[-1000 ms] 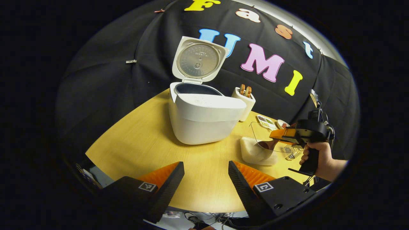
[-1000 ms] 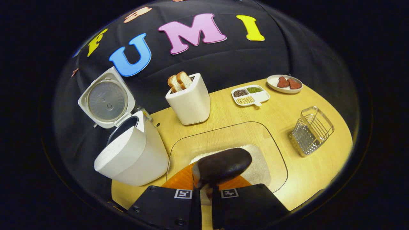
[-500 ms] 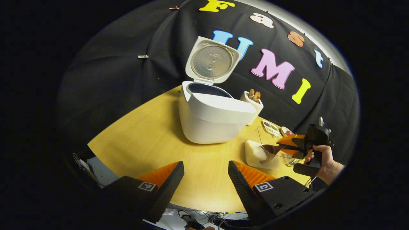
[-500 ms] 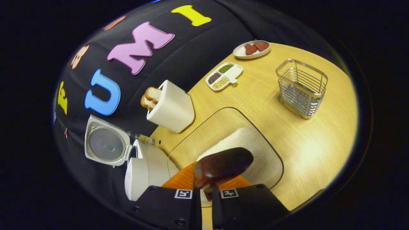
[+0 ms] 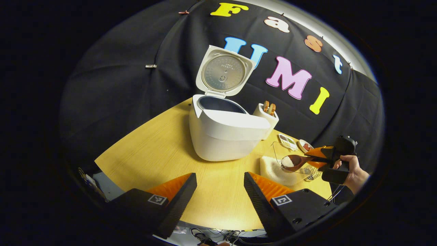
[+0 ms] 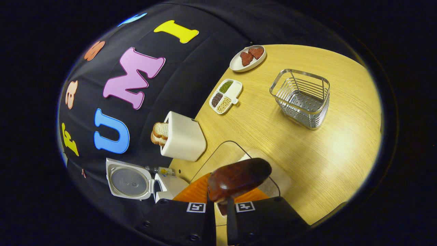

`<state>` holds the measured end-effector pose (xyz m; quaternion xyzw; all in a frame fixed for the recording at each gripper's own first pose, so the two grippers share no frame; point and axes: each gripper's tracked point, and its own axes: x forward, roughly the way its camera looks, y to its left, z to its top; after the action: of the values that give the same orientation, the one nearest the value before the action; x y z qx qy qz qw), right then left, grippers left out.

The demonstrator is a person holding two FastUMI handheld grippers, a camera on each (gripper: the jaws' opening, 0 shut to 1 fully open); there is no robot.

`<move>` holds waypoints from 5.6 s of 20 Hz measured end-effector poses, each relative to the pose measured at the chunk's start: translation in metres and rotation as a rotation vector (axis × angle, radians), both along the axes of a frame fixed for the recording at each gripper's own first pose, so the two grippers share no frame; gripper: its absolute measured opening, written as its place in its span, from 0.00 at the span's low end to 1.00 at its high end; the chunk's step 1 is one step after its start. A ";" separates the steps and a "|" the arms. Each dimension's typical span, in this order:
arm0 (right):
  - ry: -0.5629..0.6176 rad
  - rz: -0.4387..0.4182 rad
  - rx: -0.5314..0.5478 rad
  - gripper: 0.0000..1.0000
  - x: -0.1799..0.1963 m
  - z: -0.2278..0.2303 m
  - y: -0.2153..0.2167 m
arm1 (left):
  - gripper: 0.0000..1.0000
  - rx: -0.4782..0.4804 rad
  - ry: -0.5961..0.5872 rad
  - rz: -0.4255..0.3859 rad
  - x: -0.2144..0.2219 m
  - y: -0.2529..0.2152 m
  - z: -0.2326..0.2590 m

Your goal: Close the left gripper, press the button to open the rice cooker; take a wooden spoon from the chopstick holder with the right hand, scoop a spoonful of rice and pour it into the rice cooker, then put the wooden spoon back into the chopstick holder.

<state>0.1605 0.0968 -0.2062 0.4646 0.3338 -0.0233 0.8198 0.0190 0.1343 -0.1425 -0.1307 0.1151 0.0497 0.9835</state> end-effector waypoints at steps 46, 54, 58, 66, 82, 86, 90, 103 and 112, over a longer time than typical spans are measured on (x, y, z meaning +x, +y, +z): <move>-0.414 0.501 -0.224 0.17 0.088 0.136 0.349 | 0.96 0.088 -0.076 0.098 0.033 0.084 0.037; -0.534 0.578 -0.418 0.16 0.104 0.130 0.374 | 0.96 0.058 -0.047 0.093 0.019 0.079 0.027; -0.607 0.597 -0.504 0.17 0.111 0.140 0.378 | 0.98 0.032 -0.050 0.109 0.014 0.087 0.031; -0.818 0.684 -0.791 0.17 0.113 0.158 0.398 | 0.96 0.036 -0.048 0.130 0.008 0.093 0.034; -1.052 1.009 -1.048 0.16 0.032 0.124 0.467 | 0.96 0.035 -0.048 0.172 -0.016 0.099 0.024; -1.019 0.965 -0.949 0.17 0.027 0.145 0.450 | 0.95 0.057 -0.047 0.146 -0.017 0.087 0.025; -0.962 0.876 -0.844 0.17 0.025 0.171 0.409 | 0.96 0.081 -0.042 0.108 -0.014 0.069 0.026; -0.757 0.514 -0.720 0.17 0.010 0.249 0.159 | 0.96 0.162 -0.110 -0.024 -0.012 -0.011 0.062; -0.571 0.262 -0.687 0.17 0.027 0.227 -0.052 | 0.96 0.218 -0.118 -0.049 0.008 -0.068 0.084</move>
<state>0.1872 0.0445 0.0211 0.1078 0.1233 0.0999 0.9814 0.0267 0.0665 -0.0581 -0.0228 0.0539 0.0301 0.9978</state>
